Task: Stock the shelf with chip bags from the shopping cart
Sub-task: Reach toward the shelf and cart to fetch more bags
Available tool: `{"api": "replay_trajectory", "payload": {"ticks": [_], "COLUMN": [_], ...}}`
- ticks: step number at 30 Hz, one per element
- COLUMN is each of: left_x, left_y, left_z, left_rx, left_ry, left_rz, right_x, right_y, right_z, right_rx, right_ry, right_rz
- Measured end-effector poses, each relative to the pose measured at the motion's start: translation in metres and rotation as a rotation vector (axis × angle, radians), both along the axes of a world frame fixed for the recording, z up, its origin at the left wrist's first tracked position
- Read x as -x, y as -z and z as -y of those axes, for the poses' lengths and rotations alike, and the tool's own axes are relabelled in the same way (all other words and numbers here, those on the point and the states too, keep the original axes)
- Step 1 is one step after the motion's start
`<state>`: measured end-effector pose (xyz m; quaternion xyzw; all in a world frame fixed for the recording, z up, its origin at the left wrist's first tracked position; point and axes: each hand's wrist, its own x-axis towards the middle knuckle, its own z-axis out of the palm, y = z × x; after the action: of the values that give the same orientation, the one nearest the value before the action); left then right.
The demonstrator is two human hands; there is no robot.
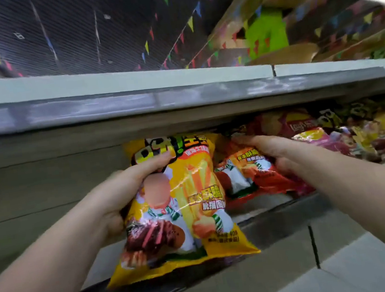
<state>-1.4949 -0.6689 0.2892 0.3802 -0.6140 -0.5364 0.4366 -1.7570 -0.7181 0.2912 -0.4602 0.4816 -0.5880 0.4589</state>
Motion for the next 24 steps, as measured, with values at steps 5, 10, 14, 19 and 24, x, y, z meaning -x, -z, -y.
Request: {"api": "replay_trajectory", "payload": {"ticks": [5, 10, 14, 19, 24], "left_x": [0.041, 0.061, 0.069, 0.084, 0.115], "left_y": [-0.005, -0.004, -0.004, -0.005, -0.002], "left_z": [0.012, 0.023, 0.031, 0.04, 0.052], "left_rx": [-0.023, -0.065, -0.068, -0.004, -0.009], "left_ry": [-0.074, -0.201, -0.276, -0.326, -0.264], "left_rz": [0.004, 0.001, 0.031, 0.008, -0.032], "right_x": [0.016, 0.017, 0.02, 0.026, 0.035], "right_y": [0.001, 0.003, 0.011, 0.018, 0.012], "right_z": [0.043, 0.07, 0.068, 0.047, 0.01], "right_rx": [0.157, 0.27, 0.333, 0.234, 0.295], "right_ry": [-0.144, 0.019, 0.169, 0.245, 0.208], "right_rz": [0.067, -0.1, -0.335, -0.535, -0.385]}}
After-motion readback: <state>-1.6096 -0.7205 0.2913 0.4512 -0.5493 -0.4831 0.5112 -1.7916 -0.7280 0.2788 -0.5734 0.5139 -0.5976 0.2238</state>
